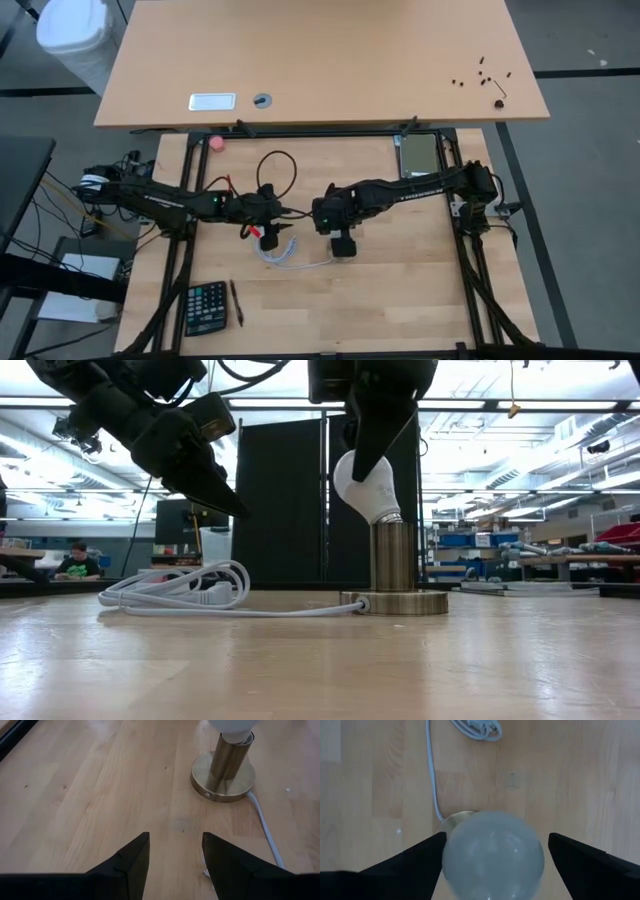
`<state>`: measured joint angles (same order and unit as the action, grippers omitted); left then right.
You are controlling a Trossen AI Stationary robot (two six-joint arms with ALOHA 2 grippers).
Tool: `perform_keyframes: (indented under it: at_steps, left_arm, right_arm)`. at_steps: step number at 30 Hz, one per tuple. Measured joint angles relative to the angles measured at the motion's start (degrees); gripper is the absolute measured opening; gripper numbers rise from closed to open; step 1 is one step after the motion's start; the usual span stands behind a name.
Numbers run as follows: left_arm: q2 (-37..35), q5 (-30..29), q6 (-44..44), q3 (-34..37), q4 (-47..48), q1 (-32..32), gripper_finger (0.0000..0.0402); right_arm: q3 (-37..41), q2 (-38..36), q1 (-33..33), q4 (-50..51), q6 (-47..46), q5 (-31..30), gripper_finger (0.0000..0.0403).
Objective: Screw lightbulb
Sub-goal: Insert the lightbulb into the lamp
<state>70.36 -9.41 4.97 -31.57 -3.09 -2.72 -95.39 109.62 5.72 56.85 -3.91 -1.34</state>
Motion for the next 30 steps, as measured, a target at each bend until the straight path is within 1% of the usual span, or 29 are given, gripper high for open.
perform_keyframes:
  at_steps: [7, 10, 20, 30]
  left_arm:
    - [0.0, 0.0, 0.0, 0.0, -0.1, 0.0, 0.0188]
    - [0.0, 0.0, -0.1, 0.0, 0.0, 0.0, 0.0188]
    - [0.0, 0.0, -0.2, 0.0, 0.8, 0.0, 0.0188]
    - [0.0, 0.0, -0.2, 0.0, 0.9, 0.0, 0.0188]
  right_arm:
    - [0.0, 0.0, 0.7, 0.4, -0.5, 0.1, 0.0311]
    - [0.0, 0.0, 0.7, 0.5, -1.0, 0.1, 0.03]
    - [0.0, -0.2, 1.2, 3.5, -3.2, 0.1, 0.0303]
    - [0.0, -0.5, 1.8, 4.1, -5.1, -0.1, 0.0303]
